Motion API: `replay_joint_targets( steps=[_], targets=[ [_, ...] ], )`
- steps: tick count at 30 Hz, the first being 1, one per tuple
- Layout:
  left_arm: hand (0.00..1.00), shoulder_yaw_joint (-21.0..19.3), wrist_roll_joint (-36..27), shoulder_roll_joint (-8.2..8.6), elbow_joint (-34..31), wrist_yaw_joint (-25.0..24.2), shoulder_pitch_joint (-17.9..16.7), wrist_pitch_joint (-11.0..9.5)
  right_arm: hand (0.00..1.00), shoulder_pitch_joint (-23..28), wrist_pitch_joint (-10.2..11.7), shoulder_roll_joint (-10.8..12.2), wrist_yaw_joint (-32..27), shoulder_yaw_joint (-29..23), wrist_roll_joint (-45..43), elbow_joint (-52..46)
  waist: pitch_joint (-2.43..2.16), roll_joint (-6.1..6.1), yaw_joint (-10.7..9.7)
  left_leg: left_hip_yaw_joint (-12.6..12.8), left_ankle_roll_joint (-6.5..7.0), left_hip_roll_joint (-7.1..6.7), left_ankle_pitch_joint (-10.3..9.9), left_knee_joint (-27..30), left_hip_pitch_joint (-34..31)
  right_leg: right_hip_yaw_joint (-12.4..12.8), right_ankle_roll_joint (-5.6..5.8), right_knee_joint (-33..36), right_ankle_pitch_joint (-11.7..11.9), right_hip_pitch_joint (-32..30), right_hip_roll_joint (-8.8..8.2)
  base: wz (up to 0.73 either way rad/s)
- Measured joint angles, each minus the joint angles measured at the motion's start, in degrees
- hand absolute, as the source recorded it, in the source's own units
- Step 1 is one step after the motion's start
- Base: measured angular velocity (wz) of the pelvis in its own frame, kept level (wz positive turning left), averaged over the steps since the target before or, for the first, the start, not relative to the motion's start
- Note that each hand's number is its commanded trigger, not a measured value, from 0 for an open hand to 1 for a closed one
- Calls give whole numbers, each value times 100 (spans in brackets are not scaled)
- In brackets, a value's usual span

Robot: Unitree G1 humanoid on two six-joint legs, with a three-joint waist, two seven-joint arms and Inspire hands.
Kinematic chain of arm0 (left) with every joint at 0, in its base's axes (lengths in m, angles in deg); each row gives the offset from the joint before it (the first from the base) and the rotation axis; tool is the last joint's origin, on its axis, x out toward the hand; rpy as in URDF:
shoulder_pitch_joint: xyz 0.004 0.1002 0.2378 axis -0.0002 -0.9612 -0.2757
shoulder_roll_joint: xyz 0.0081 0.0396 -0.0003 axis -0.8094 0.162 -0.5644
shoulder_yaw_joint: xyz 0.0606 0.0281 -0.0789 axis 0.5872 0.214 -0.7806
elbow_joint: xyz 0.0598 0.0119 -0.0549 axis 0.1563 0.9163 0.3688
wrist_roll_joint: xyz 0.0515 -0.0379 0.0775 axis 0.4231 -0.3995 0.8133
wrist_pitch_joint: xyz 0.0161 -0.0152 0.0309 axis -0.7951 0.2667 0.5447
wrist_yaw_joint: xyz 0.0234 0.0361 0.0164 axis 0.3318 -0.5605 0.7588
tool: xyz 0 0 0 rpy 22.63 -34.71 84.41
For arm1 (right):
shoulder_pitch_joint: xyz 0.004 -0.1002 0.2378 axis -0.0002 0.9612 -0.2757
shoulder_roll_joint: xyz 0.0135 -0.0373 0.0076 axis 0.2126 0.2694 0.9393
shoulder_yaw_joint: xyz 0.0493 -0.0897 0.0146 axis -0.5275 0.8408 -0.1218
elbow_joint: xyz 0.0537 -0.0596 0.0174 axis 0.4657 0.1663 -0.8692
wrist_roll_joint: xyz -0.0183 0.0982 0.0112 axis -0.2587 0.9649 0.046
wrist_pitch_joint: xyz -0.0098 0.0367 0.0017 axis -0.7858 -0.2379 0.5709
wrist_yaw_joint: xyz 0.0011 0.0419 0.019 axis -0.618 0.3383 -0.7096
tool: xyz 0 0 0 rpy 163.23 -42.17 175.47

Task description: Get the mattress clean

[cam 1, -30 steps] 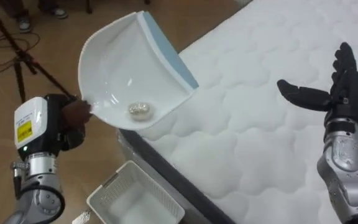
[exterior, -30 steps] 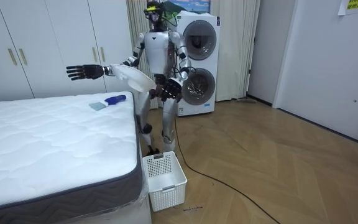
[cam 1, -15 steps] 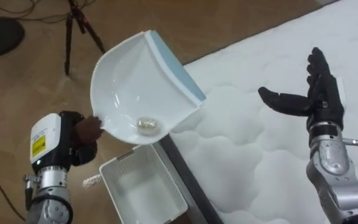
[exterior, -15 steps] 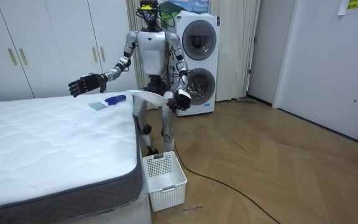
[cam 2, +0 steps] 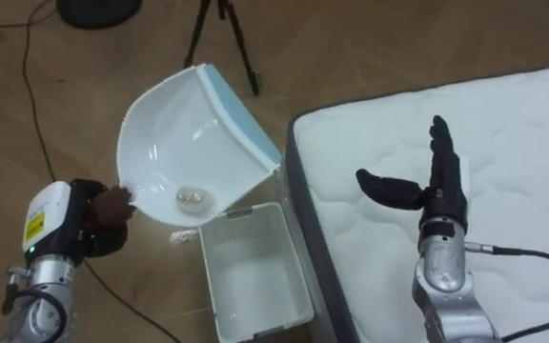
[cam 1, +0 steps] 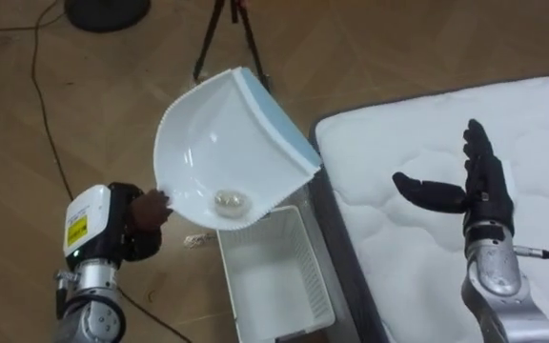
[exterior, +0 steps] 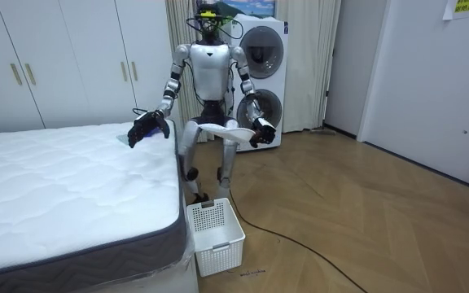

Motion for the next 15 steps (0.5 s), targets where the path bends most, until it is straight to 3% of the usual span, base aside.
replay_joint_targets(
  steps=[1, 3, 5, 7, 8, 9, 10, 11, 12, 13, 14, 15],
  targets=[
    [100, 3, -2, 1, 35, -6, 6, -1, 0, 0, -1, 2, 3, 0, -1, 7, 0, 0, -16, -14, 44, -35, -25, 20, 0, 98, 1, 229, -12, -103, -2, 15],
    [100, 13, 4, -5, 65, -75, 14, -9, 0, -2, 2, 7, 78, 1, -5, 49, 0, 91, -115, -316, 116, -181, -8, 25, 5, 350, -65, 565, -63, -517, 135, 23],
    [100, 12, 1, -13, 81, -81, 78, -57, 0, 2, 2, 10, 103, 1, -8, 50, 22, 145, -184, -616, -38, -265, 88, 14, 1, 466, -68, 288, -62, -805, 243, 39],
    [100, 15, -8, -17, 152, -82, 144, -74, 0, 6, 1, 48, 111, 7, -127, 84, 31, 163, -285, -836, -259, -295, 212, -194, 78, 721, -119, -459, -13, -931, 521, 55],
    [100, 27, -11, -15, 331, -95, 207, -109, 0, 7, -2, 115, 112, 18, -211, 141, 7, 89, -356, -928, -1109, -317, 325, -505, 169, 954, -202, -1177, 219, -886, 684, 62],
    [100, 45, -29, -43, 392, -103, 256, -144, 0, -11, 1, 134, 107, 8, -214, 136, 61, -34, -451, -739, -1109, -156, 204, -340, 69, 970, -134, -1462, 333, -861, 704, 97],
    [100, 173, -59, -159, 436, -124, 434, -223, 0, -18, 30, 163, 67, -124, -269, 100, 22, 186, -515, -318, -656, 675, -278, 517, -326, 1002, 188, -1509, 386, -933, 833, 101],
    [100, 315, -60, -259, 464, -134, 607, -216, 0, -9, -14, 180, -19, -163, -254, 90, 27, 136, -476, -216, -638, 683, -588, 917, -594, 1197, 266, -1333, 370, -1050, 854, 78],
    [100, 361, -60, -292, 467, -134, 587, -187, 0, -8, -57, 206, -9, -135, -257, 88, -9, 38, -424, -220, -623, 579, -588, 941, -622, 1294, 245, -1355, 382, -1097, 823, 41],
    [100, 439, -11, -274, 532, -136, 539, -156, 0, -10, -56, 192, -4, -100, -269, 31, -7, 42, -397, -272, -631, 493, -587, 884, -607, 1326, 192, -1495, 464, -1066, 818, 32],
    [100, 553, 30, -272, 605, -137, 542, -128, 0, -26, -7, 178, -22, -90, -288, 28, 30, 114, -398, -287, -630, 421, -557, 787, -561, 1334, 163, -1625, 685, -996, 793, 46],
    [100, 582, 125, -258, 726, -137, 543, -114, 0, -31, -2, 176, -30, -44, -313, 64, 38, 171, -383, -238, -612, 403, -541, 715, -502, 1405, 206, -1724, 699, -890, 799, 38]
  ],
)
